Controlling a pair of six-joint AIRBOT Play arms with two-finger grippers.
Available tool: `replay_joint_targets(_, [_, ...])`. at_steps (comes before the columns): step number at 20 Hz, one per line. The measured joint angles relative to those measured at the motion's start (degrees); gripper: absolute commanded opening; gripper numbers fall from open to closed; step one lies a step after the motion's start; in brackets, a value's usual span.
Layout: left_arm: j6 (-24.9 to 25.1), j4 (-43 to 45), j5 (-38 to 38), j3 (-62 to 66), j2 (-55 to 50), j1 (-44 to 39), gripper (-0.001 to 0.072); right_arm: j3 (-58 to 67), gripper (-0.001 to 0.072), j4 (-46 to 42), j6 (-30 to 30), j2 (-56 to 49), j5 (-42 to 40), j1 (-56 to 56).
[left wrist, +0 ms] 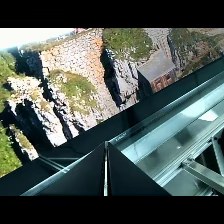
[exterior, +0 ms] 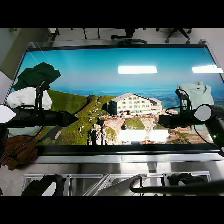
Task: Fold the shirts.
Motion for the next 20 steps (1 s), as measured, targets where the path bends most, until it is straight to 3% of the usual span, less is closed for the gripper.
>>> replay_joint_targets(20, [0.0,-0.5,2.7,0.0,0.0,0.0,0.0016,0.0,0.0024,0.0,0.0,0.0,0.0,0.0])
